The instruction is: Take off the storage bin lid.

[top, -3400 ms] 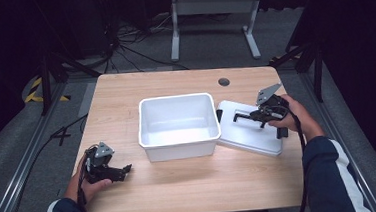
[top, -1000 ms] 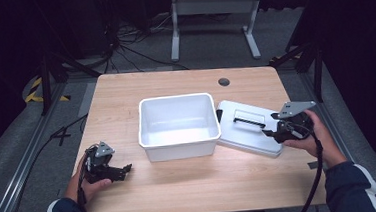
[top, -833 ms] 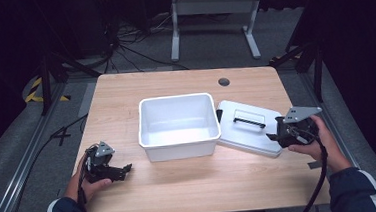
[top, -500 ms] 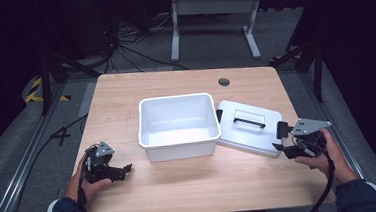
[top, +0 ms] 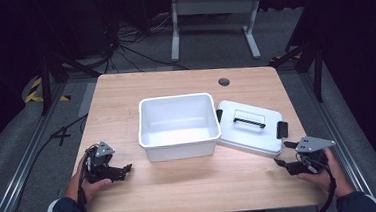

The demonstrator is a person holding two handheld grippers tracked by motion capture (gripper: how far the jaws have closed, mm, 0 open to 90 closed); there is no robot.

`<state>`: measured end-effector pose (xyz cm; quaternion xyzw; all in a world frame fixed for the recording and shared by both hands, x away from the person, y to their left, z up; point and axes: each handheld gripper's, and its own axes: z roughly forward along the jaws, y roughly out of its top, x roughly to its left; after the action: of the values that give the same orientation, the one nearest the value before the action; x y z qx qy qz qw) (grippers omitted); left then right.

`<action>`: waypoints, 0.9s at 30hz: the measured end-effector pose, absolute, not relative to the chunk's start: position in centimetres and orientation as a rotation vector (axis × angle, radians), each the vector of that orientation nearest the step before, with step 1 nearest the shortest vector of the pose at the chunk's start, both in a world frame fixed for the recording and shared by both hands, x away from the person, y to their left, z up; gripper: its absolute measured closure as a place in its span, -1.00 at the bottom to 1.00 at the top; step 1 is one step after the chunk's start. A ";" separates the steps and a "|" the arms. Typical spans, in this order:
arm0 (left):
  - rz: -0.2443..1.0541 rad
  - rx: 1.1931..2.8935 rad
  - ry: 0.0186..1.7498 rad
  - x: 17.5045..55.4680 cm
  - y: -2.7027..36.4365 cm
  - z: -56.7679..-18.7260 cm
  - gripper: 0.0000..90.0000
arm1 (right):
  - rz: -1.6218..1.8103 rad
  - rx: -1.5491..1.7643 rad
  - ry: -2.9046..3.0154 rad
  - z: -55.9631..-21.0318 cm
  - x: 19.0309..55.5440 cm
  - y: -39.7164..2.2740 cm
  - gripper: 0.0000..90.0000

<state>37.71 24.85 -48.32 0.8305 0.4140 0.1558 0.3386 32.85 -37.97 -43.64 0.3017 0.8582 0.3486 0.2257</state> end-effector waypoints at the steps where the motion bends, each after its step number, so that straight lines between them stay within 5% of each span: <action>1: 0.406 2.160 1.081 37.7 24.8 -48.3 -1.00 | 0.972 0.845 2.372 -44.0 32.6 -38.0 -0.40; 14: 0.402 2.165 1.083 37.7 24.8 -48.3 -1.00 | 0.979 1.080 2.295 -46.7 32.6 -39.5 -0.64; 27: 0.409 2.165 1.079 37.7 24.9 -48.3 -1.00 | 0.996 1.117 2.316 -46.8 33.0 -39.6 -0.66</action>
<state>37.70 24.86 -48.31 0.8308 0.4140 0.1568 0.3374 33.02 -39.64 -46.80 0.3977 0.8245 0.3545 0.1907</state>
